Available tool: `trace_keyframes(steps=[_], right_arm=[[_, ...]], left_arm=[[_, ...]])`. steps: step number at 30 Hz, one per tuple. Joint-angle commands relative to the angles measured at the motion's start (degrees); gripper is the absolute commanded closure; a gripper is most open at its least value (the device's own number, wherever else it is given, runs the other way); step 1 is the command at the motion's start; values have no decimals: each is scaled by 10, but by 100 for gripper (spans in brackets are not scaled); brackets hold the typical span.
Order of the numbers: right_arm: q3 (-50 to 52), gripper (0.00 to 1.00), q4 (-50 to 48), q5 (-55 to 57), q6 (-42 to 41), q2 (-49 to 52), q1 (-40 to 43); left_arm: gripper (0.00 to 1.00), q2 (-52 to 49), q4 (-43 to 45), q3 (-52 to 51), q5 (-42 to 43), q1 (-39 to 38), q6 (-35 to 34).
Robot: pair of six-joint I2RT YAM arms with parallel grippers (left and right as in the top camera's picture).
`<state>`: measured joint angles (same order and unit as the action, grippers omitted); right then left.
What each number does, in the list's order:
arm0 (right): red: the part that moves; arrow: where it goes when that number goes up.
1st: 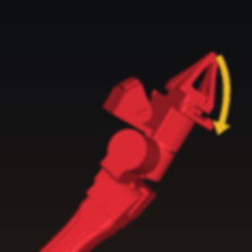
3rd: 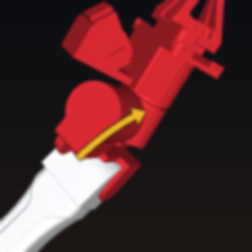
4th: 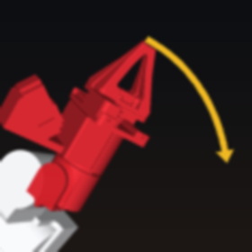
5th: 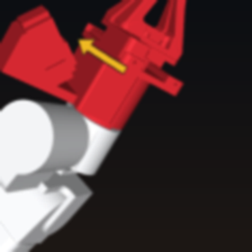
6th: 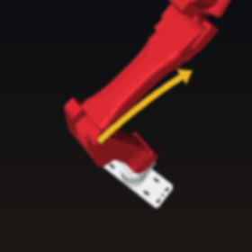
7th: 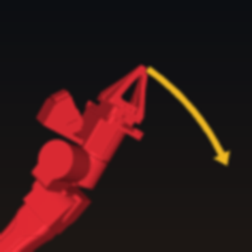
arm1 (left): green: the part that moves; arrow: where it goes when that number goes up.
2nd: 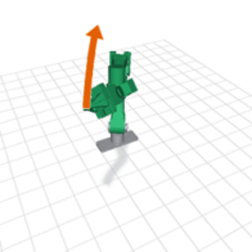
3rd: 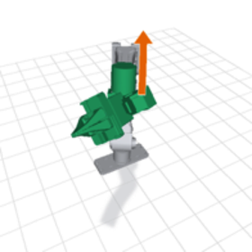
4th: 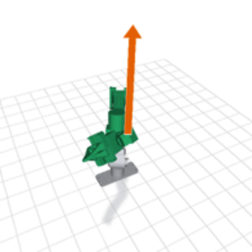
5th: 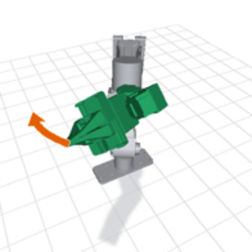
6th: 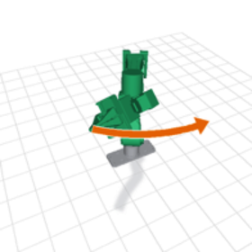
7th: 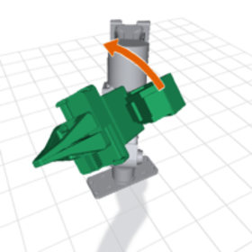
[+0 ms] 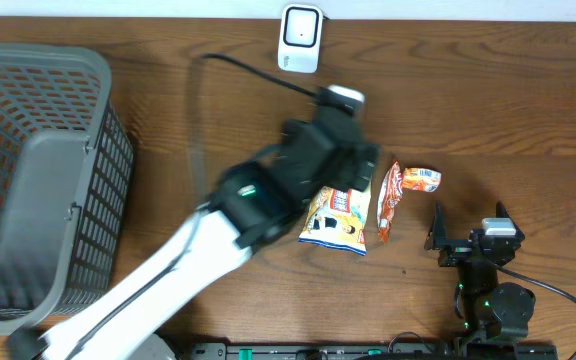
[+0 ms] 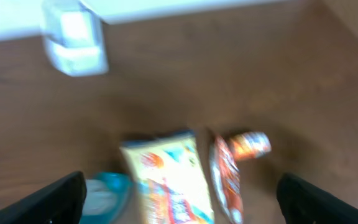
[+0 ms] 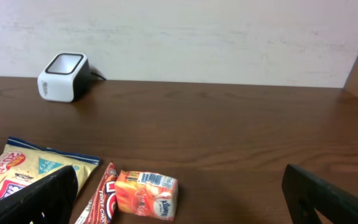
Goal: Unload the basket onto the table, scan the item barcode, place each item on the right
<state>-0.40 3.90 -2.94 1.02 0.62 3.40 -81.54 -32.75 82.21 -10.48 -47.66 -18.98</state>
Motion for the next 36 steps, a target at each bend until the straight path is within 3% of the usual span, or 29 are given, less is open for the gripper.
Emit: trace_keyframes(steps=[1, 3, 9, 13, 19, 21, 25, 27, 30, 36], right_arm=[[1, 1, 2, 2, -6, -3, -5], [1, 1, 2, 3, -6, -3, -5], [1, 1, 2, 2, -6, -3, -5], [1, 1, 2, 2, -6, -3, -5], [1, 1, 2, 3, -6, -3, -5], [1, 1, 2, 2, -6, -3, -5], [1, 1, 2, 3, -6, -3, -5], [1, 1, 2, 2, -6, -3, -5], [1, 1, 2, 2, -6, -3, -5], [1, 1, 2, 2, -6, -3, -5]], left_arm=[[2, 59, -7, 7, -125, 28, 42], [2, 89, -7, 7, -163, 64, 44], [2, 180, -2, 9, -158, 161, 58], [2, 248, 109, 16, -177, 163, 161], [2, 285, 351, 18, -319, 163, 315], [2, 285, 390, 18, -331, 163, 372], [2, 279, 342, 18, -363, 163, 472], [2, 275, 288, 14, -377, 165, 485], [2, 293, 265, -4, -324, 171, 479], [2, 360, 188, -30, -257, 171, 398]])
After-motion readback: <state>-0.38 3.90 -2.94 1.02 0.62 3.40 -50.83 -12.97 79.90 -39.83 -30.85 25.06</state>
